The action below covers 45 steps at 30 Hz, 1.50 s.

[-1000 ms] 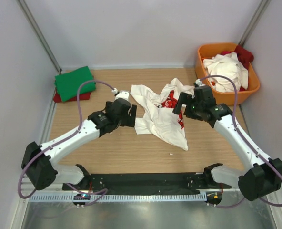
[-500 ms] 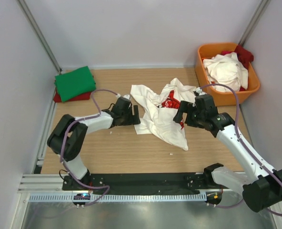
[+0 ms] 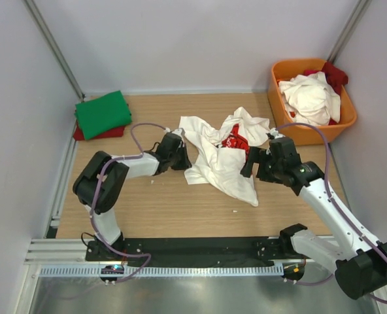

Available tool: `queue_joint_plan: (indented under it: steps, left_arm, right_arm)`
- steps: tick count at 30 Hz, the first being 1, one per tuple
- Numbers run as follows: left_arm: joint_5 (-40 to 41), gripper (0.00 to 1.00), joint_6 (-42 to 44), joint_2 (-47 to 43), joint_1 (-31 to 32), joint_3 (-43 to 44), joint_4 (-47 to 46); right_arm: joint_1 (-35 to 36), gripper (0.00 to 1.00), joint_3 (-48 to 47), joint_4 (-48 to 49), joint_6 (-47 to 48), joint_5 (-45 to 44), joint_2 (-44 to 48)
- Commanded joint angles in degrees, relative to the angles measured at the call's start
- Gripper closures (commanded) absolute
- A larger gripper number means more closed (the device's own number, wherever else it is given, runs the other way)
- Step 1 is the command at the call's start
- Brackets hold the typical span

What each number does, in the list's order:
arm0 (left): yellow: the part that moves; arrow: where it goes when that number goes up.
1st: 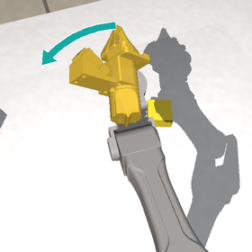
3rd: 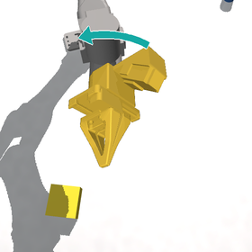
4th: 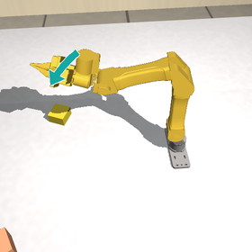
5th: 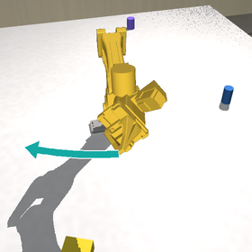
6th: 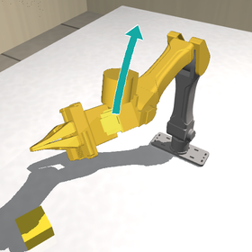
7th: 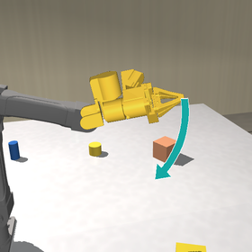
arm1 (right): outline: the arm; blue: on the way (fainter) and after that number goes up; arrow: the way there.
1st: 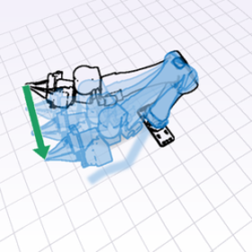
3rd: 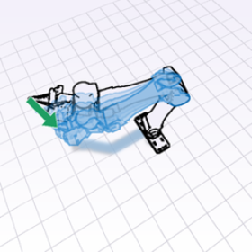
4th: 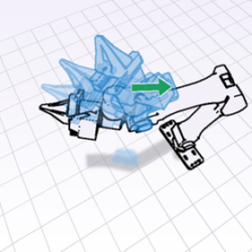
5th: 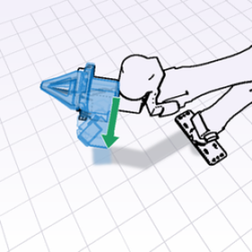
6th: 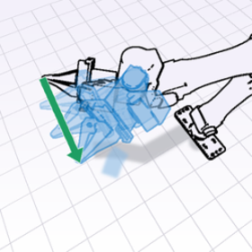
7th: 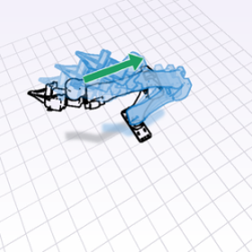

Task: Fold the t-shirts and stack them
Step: Flatten the tshirt out

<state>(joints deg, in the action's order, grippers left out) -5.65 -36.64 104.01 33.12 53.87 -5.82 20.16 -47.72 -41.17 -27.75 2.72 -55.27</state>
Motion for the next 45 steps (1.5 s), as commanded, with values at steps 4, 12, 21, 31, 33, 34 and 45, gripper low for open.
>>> queue_joint_plan:
  steps: [4,12,21,31,33,34,45]
  left_arm:
    - [6.68,1.00,10.16,-17.68,-0.17,4.48,21.13]
    - [13.56,0.98,12.55,-33.86,-0.16,9.59,41.66]
    - [23.05,0.99,16.61,-31.76,-0.17,6.17,50.74]
    - [24.99,1.00,16.69,-27.98,-0.78,6.78,52.06]
    - [24.81,1.00,16.60,-28.16,-1.13,6.78,52.06]
    - [24.72,1.00,16.60,-28.16,-1.31,6.87,52.14]
    - [24.46,1.00,16.60,-27.89,-2.80,6.95,52.41]
  right_arm:
    - [1.36,0.01,-3.68,3.19,-0.81,-0.17,-3.96]
    - [12.25,0.10,-17.98,5.48,-1.26,-8.96,-23.09]
    - [17.72,0.11,-44.70,4.96,0.59,-10.37,-51.15]
    - [19.30,0.19,-51.68,5.39,1.20,-8.35,-63.82]
    - [20.26,0.19,-50.89,5.57,0.77,-8.70,-64.35]
    - [20.44,0.19,-50.45,5.75,0.68,-9.05,-64.53]
    - [21.58,0.46,-42.99,7.59,-0.64,-8.70,-61.90]
